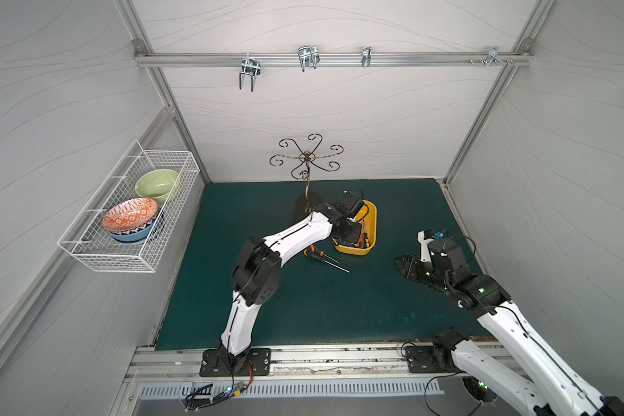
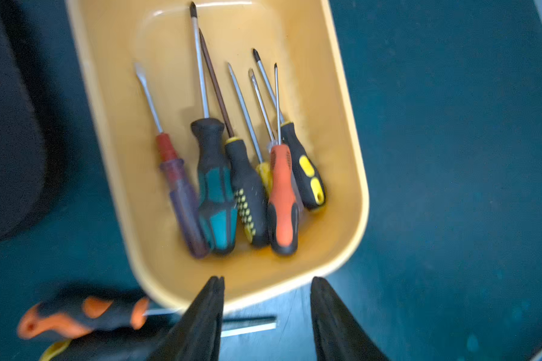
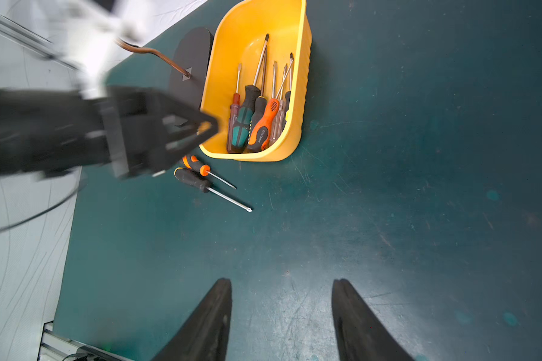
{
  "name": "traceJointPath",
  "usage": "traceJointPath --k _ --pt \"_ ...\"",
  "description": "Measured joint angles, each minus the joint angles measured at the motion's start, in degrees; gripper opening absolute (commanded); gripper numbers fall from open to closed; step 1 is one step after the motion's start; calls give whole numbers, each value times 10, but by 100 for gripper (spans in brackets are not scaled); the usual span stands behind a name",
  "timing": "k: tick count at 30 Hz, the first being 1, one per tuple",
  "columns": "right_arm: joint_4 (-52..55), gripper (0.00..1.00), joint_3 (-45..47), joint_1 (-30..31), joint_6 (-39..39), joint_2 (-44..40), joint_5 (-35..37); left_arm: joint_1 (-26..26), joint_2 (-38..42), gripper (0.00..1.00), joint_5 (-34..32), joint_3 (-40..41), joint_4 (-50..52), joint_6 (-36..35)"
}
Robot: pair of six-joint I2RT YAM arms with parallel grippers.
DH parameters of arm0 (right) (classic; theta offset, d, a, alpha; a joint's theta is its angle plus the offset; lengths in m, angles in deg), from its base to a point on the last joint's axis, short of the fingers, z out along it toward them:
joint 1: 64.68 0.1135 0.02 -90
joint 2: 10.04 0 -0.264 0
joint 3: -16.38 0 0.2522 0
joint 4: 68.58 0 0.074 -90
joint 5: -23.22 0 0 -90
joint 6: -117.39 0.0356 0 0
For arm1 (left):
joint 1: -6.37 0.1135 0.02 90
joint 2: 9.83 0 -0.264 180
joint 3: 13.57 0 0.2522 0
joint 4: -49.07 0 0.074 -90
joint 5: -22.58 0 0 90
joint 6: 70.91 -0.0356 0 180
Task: Put the screwdriver on the desktop into the storage box
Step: Place the screwdriver in the storage box, then pick up the screwdriver from the center of the board.
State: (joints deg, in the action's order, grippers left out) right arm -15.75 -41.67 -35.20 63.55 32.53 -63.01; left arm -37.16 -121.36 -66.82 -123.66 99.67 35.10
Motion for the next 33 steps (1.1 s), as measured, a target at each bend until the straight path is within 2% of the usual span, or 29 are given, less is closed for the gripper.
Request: traceJointPath --k 5,9,13,18,26,33 --pt "0 55 0 0 0 0 -4 7 181 48 31 161 -89 -162" --pt "-1 55 0 0 0 0 -11 21 232 47 84 259 -88 -322" --pt "-1 55 0 0 0 1 -13 42 199 48 89 285 -33 -430" --pt "0 55 0 0 0 4 -14 54 120 52 40 271 10 -516" --pt "-1 55 0 0 -2 7 -14 54 41 53 -44 216 27 -579" --pt "-2 55 0 0 -4 18 -14 54 18 52 -65 203 22 -600"
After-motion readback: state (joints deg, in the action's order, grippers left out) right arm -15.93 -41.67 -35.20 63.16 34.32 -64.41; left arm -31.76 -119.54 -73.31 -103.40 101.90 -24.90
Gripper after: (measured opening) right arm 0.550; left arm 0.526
